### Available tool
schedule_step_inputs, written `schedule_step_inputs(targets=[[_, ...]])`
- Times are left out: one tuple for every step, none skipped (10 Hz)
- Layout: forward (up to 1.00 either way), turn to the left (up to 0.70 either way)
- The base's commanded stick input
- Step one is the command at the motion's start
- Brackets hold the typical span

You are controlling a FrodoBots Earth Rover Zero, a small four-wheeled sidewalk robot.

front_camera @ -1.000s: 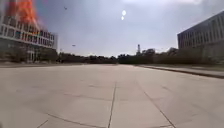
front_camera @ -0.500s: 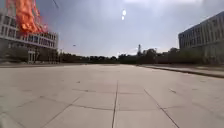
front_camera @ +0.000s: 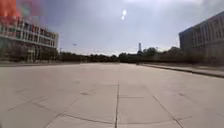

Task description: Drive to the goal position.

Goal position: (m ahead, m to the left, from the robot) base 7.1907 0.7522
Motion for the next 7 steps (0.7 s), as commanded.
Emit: schedule_step_inputs(targets=[[0.70,-0.02],[0.70,-0.02],[0.70,-0.02],[0.70,-0.02],[0.70,-0.02],[0.70,-0.02],[0.70,-0.02]])
